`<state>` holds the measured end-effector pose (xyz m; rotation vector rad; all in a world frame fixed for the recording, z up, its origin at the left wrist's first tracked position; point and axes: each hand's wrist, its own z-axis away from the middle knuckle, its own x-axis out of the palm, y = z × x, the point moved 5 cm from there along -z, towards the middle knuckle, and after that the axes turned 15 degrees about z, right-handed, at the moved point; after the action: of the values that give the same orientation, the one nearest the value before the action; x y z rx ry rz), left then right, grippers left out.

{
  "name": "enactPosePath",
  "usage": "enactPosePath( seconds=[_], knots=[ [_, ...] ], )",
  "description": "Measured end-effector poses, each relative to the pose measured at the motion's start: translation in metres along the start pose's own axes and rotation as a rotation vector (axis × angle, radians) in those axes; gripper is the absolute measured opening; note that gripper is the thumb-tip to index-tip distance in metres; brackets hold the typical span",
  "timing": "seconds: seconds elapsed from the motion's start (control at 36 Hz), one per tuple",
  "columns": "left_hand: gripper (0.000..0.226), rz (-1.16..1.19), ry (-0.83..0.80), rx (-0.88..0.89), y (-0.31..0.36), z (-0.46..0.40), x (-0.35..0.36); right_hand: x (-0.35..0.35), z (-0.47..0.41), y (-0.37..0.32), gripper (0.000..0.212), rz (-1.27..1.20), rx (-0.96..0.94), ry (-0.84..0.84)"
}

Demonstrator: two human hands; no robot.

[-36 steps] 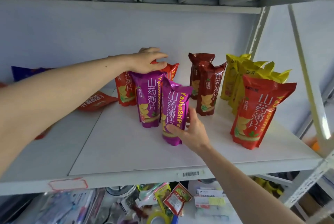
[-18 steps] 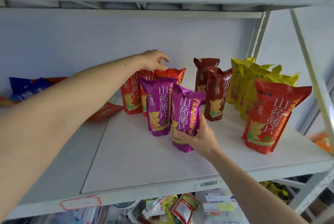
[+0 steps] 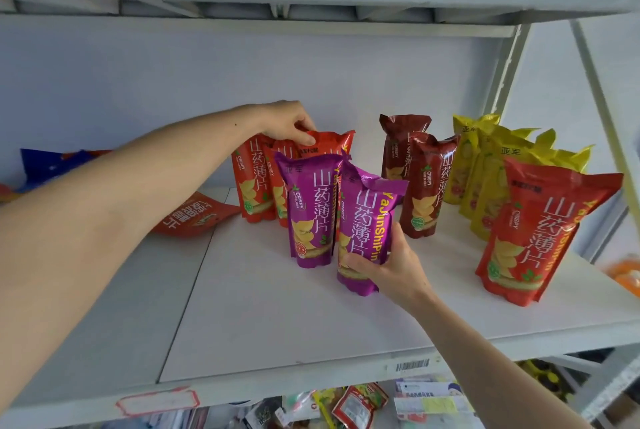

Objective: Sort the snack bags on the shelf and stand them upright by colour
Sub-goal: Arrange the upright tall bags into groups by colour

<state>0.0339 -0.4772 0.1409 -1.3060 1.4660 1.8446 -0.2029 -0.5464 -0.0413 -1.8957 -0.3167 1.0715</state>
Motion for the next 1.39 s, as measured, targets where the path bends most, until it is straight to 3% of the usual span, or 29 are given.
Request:
enactPosePath(
  seconds=[0.47,0.92,1.08,1.31,1.39],
  knots=[
    [0.013,-0.091,0.131,-0.088,-0.03,0.014,-0.028,0.007,-0.01,0.003,0.073,-0.005,0.009,-0.007],
    [0.017,-0.305,-0.012,-0.243,-0.044,0.043,-0.05,0.011,-0.016,0.006,0.081,0.008,-0.001,0.003],
    [0.003,-0.301,-0.088,-0.335,-0.056,0.057,-0.057,0.012,-0.016,0.005,0.081,0.01,-0.003,-0.001],
    [0.016,-0.371,-0.123,-0.508,-0.088,0.077,-0.059,0.012,-0.012,0.0,0.081,0.01,0.008,-0.013],
    [0.049,-0.382,-0.083,-0.534,-0.088,0.08,-0.058,0.013,-0.011,-0.001,0.082,0.013,0.015,-0.014]
  ],
)
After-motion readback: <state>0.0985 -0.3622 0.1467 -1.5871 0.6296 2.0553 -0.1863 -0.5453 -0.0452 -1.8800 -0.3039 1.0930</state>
